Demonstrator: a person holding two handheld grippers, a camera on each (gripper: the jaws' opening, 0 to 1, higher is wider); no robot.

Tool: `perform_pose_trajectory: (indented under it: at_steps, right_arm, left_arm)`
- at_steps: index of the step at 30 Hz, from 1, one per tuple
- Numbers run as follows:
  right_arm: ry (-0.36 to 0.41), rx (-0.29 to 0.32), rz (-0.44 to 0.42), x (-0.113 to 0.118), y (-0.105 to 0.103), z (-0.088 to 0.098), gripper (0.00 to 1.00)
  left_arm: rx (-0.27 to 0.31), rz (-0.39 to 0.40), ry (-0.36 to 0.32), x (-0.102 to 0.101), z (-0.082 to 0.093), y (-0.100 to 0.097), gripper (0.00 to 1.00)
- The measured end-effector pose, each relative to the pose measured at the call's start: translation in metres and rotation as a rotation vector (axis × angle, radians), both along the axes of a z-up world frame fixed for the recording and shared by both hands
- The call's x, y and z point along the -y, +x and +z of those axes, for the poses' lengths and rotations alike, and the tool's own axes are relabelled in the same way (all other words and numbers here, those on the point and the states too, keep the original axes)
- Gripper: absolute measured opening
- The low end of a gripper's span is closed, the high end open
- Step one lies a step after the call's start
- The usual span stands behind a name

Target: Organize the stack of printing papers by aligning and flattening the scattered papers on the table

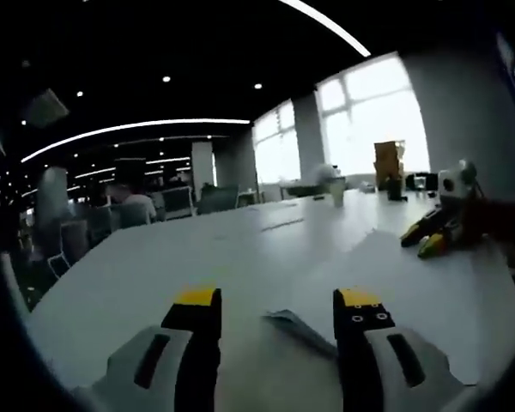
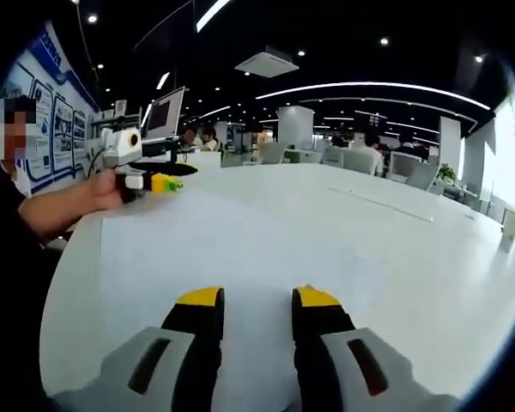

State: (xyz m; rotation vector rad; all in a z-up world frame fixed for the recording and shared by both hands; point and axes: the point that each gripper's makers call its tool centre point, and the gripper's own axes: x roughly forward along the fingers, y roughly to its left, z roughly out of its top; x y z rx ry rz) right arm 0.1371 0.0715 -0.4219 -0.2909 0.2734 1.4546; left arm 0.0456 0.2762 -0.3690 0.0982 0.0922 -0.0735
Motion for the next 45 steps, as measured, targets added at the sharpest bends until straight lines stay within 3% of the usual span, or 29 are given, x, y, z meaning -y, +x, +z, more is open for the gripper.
perform_pose_trajectory:
  at_steps: [4,10,15,21,24,27,45]
  right_arm:
    - [0.001,0.008,-0.001,0.000,0.000,0.000,0.27]
    - [0.001,0.001,-0.004,-0.001,0.001,0.000,0.27]
    - [0.001,0.001,-0.006,-0.001,0.002,0.000,0.28]
    - [0.001,0.001,-0.006,-0.001,0.002,0.001,0.28]
    - [0.001,0.001,-0.006,-0.002,0.003,0.001,0.28]
    - [0.001,0.001,-0.005,-0.002,0.003,0.001,0.27]
    - [-0.021,-0.024,-0.035,-0.004,0.004,0.004,0.29]
  left_arm:
    - [-0.005,-0.114,0.083,0.030,-0.001,0.006,0.59]
    - [-0.086,-0.212,0.105,0.050,-0.018,0.008,0.58]
    - [-0.206,-0.258,0.037,0.062,-0.040,0.013,0.64]
    - [-0.233,-0.233,-0.014,0.062,-0.043,0.015,0.65]
    - [-0.277,-0.213,-0.108,0.064,-0.048,0.014,0.66]
    - [-0.256,-0.237,-0.104,0.069,-0.045,0.013,0.73]
    - [-0.251,-0.263,-0.073,0.069,-0.044,0.007,0.69]
